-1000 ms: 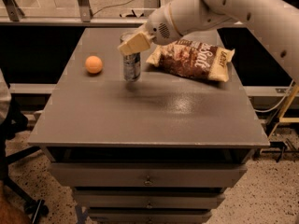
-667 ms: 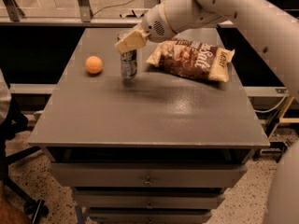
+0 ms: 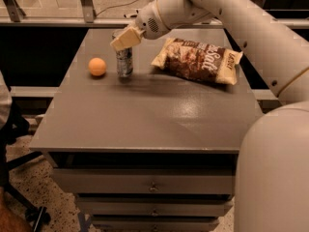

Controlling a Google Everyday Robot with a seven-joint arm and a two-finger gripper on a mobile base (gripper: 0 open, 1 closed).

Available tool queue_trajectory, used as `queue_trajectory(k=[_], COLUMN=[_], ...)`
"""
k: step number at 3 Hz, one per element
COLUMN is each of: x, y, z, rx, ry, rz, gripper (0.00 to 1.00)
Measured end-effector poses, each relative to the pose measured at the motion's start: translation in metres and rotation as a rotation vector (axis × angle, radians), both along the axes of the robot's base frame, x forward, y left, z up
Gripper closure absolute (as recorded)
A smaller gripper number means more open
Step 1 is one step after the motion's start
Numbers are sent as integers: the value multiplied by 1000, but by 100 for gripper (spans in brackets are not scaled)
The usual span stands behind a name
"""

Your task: Move redbull can near orange

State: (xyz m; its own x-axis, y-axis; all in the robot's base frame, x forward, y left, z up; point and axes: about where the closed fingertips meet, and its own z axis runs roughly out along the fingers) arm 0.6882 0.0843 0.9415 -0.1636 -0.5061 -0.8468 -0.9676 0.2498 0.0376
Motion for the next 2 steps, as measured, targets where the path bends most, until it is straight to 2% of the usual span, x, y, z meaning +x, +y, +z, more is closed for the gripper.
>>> queue_trajectory(k=[2], x=[16], y=[17], z=[-14], rx=[-7], ry=[21], rz=[44], gripper=[100])
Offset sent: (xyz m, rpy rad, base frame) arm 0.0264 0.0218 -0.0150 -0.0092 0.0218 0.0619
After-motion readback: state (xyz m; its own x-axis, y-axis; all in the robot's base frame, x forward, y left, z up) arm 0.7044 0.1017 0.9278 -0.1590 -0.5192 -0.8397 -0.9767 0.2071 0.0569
